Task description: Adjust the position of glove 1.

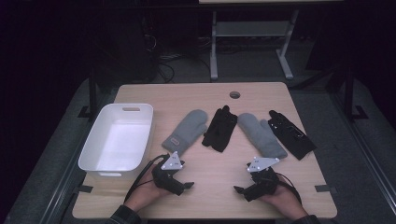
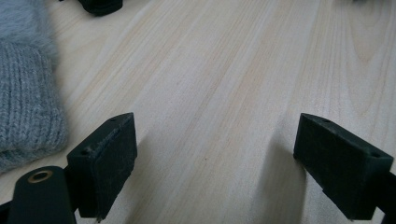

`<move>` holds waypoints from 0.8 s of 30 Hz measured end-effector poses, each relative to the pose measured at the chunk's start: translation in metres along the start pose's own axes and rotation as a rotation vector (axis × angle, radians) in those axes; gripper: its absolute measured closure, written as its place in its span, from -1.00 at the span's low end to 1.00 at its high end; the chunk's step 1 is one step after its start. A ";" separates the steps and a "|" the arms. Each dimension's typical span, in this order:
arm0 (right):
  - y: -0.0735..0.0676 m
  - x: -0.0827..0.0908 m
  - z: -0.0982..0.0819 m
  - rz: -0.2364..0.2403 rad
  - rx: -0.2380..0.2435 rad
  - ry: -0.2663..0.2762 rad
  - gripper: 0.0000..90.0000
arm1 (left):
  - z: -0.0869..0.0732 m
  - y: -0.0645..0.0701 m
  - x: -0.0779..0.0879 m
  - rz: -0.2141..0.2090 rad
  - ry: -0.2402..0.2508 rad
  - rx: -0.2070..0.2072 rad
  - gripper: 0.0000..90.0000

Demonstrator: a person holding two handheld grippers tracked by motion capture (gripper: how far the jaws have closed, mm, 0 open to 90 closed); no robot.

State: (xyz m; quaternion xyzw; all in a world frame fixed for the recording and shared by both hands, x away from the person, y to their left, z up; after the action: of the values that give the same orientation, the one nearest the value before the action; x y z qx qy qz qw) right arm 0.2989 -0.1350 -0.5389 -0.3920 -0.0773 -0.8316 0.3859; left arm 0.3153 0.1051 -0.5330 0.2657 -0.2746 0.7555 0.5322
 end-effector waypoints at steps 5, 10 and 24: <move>0.000 0.000 0.000 -0.001 -0.001 0.002 -0.97 | 0.000 0.000 0.000 0.004 -0.002 0.004 -0.72; 0.000 0.000 0.000 -0.001 -0.001 0.001 -0.97 | 0.000 0.000 0.000 0.005 -0.005 0.004 -0.72; -0.006 0.007 0.004 0.034 0.013 0.008 -0.32 | 0.000 0.000 0.000 0.012 -0.010 0.006 -0.72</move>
State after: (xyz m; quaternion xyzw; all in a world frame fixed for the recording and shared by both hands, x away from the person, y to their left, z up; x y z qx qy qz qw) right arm 0.2948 -0.1330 -0.5302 -0.3874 -0.0746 -0.8258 0.4031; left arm 0.3156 0.1046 -0.5329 0.2694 -0.2767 0.7581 0.5256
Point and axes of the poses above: each handheld gripper's, and its own axes: x roughly backward along the jaws, z roughly out of its top, y roughly to its right, the point moved 8 cm from there along -x, roughly forward along the jaws, and after that the axes turned 11 degrees about -x, right-handed, at the moved point
